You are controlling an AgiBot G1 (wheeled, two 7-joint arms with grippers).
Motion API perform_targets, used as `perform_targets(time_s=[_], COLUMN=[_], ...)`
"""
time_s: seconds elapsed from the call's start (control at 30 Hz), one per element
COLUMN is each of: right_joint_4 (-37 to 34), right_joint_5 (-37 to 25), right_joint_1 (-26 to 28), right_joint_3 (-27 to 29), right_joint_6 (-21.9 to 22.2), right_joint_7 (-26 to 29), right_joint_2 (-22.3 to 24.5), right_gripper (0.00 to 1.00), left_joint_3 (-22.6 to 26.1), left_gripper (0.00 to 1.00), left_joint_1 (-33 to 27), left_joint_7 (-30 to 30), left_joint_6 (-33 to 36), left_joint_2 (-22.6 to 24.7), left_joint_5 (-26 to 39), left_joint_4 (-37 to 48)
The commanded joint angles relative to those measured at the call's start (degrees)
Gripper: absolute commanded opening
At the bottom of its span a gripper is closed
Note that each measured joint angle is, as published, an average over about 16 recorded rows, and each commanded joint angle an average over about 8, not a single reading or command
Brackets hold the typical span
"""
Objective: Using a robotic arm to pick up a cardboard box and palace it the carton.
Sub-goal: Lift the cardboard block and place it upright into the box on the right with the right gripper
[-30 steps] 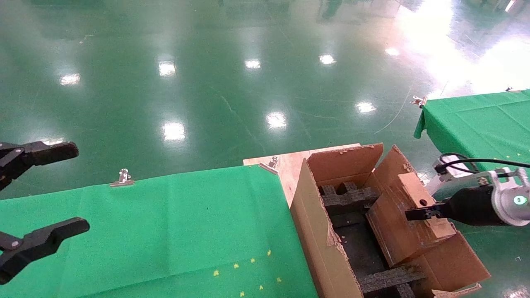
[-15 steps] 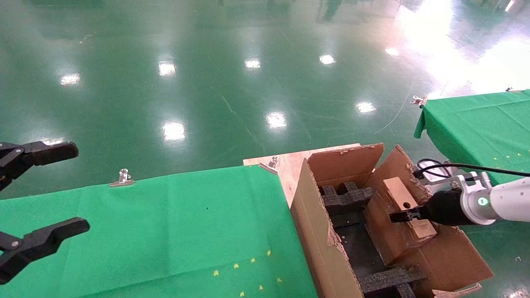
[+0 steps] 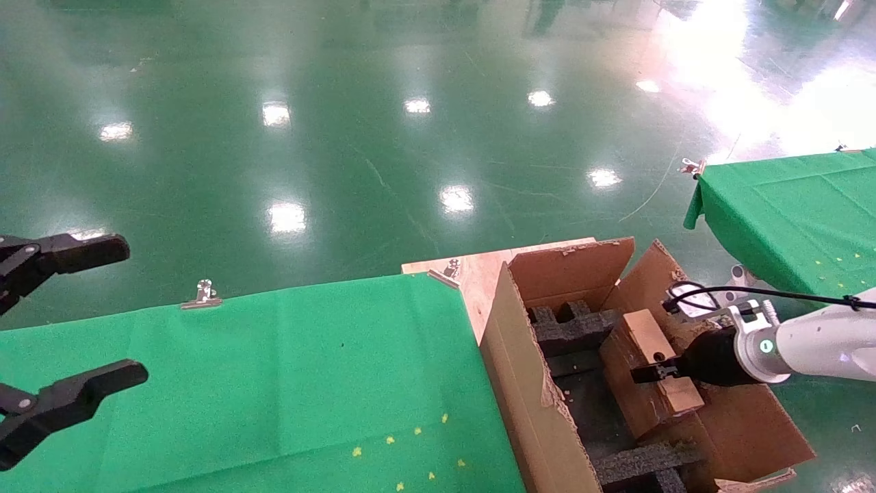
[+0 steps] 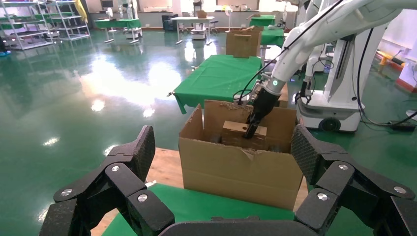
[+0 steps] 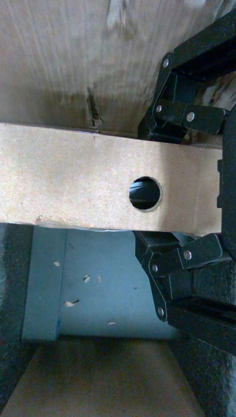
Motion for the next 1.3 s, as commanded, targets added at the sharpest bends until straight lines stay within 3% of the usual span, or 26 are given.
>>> perform_targets(time_s=[0.03, 0.5, 0.53, 0.73, 0.8, 1.3], right_joint_4=[-1.68, -13.67, -14.20, -16.89, -17.29, -16.34], right_joint_5=[0.73, 4.42, 4.55, 5.04, 5.11, 5.03], right_joint_1=[-1.26, -8.30, -8.55, -9.76, -9.94, -9.10], right_joint_3=[0.40, 2.77, 2.86, 3.29, 3.36, 3.24], right_joint_6=[-0.52, -3.77, -4.01, -5.14, -5.30, -5.27], right_joint_7=[-0.69, -4.84, -5.05, -6.00, -6.11, -5.97], right_joint_2=[-0.88, -7.54, -7.82, -9.19, -9.39, -8.83], right_gripper=[0.00, 0.02, 0.08, 0.83, 1.00, 1.00], left_joint_3=[0.00, 0.00, 0.00, 0.00, 0.00, 0.00], left_gripper=[1.00, 1.00, 1.00, 1.00, 1.00, 1.00], left_joint_1=[0.00, 0.00, 0.00, 0.01, 0.02, 0.02], left_joint_7=[0.00, 0.00, 0.00, 0.00, 0.00, 0.00], left_joint_6=[0.00, 0.00, 0.00, -0.01, -0.02, -0.01], left_joint_2=[0.00, 0.00, 0.00, -0.01, -0.01, -0.01], left_joint_5=[0.00, 0.00, 0.00, -0.01, -0.01, -0.01], left_joint_4=[0.00, 0.00, 0.00, 0.01, 0.02, 0.01])
